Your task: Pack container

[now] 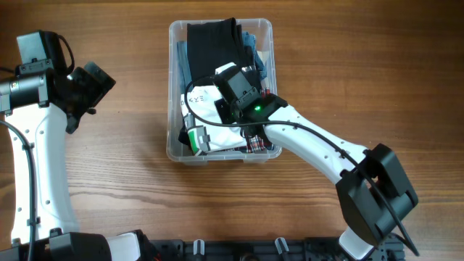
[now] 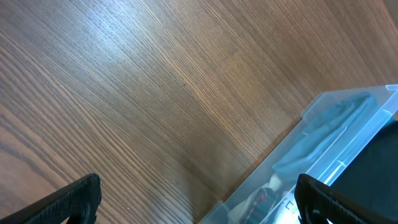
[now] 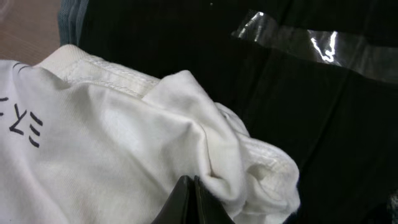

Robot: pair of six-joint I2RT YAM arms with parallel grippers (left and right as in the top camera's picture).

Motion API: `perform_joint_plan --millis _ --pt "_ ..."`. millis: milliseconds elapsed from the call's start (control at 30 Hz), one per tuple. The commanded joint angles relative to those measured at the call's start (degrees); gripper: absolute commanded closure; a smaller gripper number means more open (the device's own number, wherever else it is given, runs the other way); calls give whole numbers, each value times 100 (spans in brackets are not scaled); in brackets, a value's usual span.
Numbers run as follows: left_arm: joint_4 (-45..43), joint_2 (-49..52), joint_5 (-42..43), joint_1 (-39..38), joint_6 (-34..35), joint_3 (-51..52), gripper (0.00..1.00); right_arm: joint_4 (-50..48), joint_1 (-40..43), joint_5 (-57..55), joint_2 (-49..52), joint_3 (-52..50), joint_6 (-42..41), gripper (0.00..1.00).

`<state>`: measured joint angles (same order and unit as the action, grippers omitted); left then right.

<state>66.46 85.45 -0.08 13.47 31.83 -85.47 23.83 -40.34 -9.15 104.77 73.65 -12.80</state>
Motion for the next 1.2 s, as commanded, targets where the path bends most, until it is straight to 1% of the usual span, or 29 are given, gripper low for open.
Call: perform_joint_plan --millis 0,133,167,267,367,433,467,533,567,633,800,1000,1167 --pt "-4 -17 7 31 -2 -50 0 238 122 -289 -649 -111 -284 96" --pt "-4 -17 7 31 -2 -50 0 461 166 -289 -1694 -111 -284 95" --pt "-4 -17 7 31 -2 -50 0 551 175 -291 -1993 -111 -284 93" --pt "-4 -17 7 31 -2 -50 0 892 179 -289 -2900 -111 -286 77" --pt "-2 -17 7 31 -2 -50 0 1292 179 -319 -3698 -111 -396 69" --pt "-4 -17 7 31 -2 -50 0 1554 179 -382 -4229 -111 -435 60" --pt "-4 -17 7 31 -2 -50 0 1731 179 -479 -4586 -111 -435 53" --pt "-2 -17 7 31 -2 -50 0 1934 179 -557 -4959 -111 -433 48" --pt "-4 -17 7 31 -2 -50 0 2050 179 -590 -5184 -111 -433 43" --pt "-4 -17 7 31 -2 -50 0 2280 179 -634 -5654 -111 -426 36" --pt "-4 -17 7 31 -2 -50 0 2828 179 -632 -6502 -111 -463 25" --pt "-2 -17 7 31 -2 -50 0 3606 179 -649 -7444 -114 -748 14" --pt "-4 -17 7 31 -2 -50 0 4111 179 -555 -8113 -114 -846 12"
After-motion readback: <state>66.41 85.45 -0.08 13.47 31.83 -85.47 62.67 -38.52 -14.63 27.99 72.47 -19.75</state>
